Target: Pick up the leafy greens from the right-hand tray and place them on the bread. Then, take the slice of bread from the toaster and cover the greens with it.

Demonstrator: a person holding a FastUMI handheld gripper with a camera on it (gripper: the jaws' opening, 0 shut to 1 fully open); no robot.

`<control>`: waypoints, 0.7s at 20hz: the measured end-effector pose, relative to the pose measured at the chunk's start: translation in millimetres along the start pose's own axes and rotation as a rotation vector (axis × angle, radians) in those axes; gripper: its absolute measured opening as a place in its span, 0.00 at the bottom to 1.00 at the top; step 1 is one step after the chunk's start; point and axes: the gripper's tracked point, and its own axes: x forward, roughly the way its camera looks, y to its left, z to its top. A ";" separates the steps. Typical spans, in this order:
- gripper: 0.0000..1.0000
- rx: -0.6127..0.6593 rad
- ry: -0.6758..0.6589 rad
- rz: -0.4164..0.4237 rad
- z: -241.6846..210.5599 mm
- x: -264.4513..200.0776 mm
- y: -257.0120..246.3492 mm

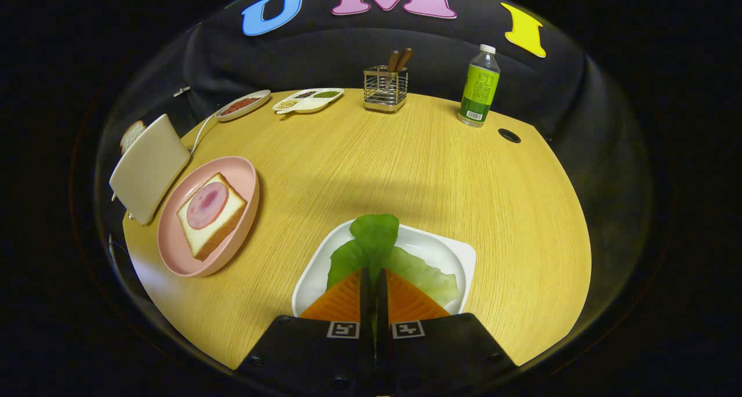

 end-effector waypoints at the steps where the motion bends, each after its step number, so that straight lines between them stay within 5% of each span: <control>1: 0.06 -0.016 -0.021 -0.015 6.0 -5.7 -1.4; 14: 0.06 -0.007 -0.200 -0.043 94.7 -92.0 41.0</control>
